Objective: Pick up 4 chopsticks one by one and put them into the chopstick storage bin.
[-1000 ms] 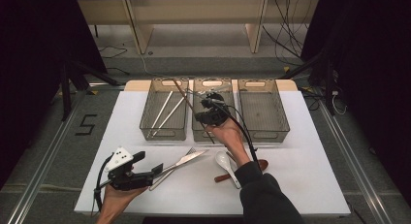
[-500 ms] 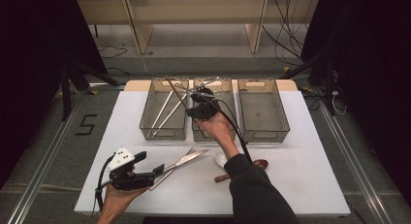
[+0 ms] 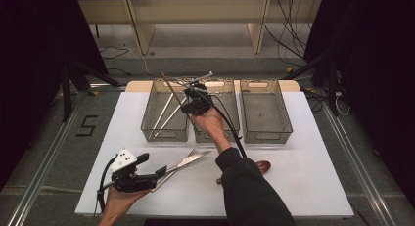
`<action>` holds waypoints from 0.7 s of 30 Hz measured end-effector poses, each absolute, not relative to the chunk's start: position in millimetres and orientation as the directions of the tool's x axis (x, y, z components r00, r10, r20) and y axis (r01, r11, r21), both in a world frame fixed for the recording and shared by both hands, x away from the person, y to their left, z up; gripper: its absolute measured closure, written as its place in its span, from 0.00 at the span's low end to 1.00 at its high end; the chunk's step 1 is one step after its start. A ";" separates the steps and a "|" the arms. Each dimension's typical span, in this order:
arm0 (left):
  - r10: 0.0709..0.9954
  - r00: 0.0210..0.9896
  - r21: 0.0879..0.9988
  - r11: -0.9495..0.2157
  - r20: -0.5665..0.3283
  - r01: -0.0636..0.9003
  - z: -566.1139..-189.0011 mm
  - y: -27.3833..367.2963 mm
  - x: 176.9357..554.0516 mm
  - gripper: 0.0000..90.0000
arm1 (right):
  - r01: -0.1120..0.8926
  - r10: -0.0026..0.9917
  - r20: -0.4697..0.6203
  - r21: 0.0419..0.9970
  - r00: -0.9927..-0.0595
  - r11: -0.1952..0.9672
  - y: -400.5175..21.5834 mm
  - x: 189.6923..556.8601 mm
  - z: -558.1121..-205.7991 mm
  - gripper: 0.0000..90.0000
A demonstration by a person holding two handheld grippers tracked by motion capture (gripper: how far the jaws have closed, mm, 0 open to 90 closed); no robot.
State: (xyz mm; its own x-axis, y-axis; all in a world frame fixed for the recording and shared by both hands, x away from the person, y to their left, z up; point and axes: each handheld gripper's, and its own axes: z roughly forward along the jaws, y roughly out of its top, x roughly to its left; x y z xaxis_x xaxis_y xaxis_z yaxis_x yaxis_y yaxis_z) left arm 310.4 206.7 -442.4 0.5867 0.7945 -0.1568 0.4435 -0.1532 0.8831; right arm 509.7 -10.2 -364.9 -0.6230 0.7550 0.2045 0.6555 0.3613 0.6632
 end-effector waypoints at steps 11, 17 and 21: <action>0.793 0.589 0.884 -0.154 -0.156 0.442 -442.4 206.3 310.1 0.19 | 0.685 0.766 0.222 0.637 -0.603 0.354 2.7 525.0 -368.6 0.95; 0.792 0.590 0.883 -0.153 -0.159 0.443 -442.6 206.1 310.0 0.19 | 0.693 0.768 0.231 0.631 -0.597 0.349 9.2 529.3 -369.7 0.95; 0.791 0.591 0.884 -0.153 -0.158 0.442 -442.5 206.4 310.2 0.19 | 0.697 0.770 0.235 0.628 -0.593 0.346 12.6 532.2 -369.0 0.95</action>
State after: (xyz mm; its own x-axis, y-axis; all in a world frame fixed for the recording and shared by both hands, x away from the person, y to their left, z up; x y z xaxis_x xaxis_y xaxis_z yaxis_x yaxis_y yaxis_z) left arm 310.2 206.4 -442.5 0.5910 0.7910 -0.1579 0.4415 -0.1534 0.8840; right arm 532.2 12.6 -369.0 -0.5935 0.7698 0.2348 0.6971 0.3458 0.6281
